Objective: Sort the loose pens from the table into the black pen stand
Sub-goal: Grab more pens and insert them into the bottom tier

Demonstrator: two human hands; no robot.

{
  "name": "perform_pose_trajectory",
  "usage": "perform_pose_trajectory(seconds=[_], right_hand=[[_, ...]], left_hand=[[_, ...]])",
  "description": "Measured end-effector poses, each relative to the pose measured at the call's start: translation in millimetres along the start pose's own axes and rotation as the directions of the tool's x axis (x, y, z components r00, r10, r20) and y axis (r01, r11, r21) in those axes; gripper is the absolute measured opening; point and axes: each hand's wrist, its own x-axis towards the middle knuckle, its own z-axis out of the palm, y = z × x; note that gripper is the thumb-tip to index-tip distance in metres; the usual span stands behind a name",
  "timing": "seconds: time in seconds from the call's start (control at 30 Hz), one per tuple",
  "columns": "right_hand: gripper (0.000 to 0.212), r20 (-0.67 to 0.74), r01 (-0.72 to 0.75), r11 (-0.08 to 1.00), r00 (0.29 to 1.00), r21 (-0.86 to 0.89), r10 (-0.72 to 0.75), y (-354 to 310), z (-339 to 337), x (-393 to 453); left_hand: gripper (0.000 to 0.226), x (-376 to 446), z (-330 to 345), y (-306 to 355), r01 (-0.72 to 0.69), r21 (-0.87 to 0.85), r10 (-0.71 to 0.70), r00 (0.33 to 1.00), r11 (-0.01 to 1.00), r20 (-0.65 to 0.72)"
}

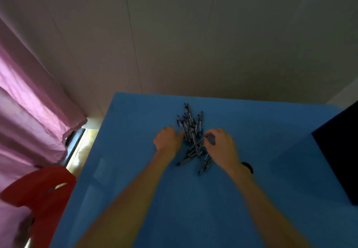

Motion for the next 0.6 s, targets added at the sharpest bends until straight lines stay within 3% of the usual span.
perform_pose_trajectory(seconds=[0.13,0.33,0.5,0.6], right_hand=[[0.019,0.009,-0.010,1.000,1.000,0.025,0.010,4.6,9.5,-12.2],[0.017,0.008,-0.017,1.000,1.000,0.008,0.017,16.6,3.3,-13.3],[0.020,0.022,-0.024,1.000,0.999,-0.002,0.024,18.7,-1.8,-6.5],[0.017,0.015,-0.020,1.000,1.000,0.019,0.020,19.4,-1.6,-2.4]], left_hand=[[0.057,3.5,6.5,9.4,0.048,0.064,-0.048,0.999,0.997,-0.001],[0.047,14.2,9.9,18.1,0.057,0.069,-0.057,0.998,0.996,0.001],[0.032,16.3,3.0,13.0,0.010,0.163,-0.014,1.000,0.987,0.023],[0.013,17.8,0.7,8.1,0.025,0.060,-0.027,0.999,0.998,0.040]])
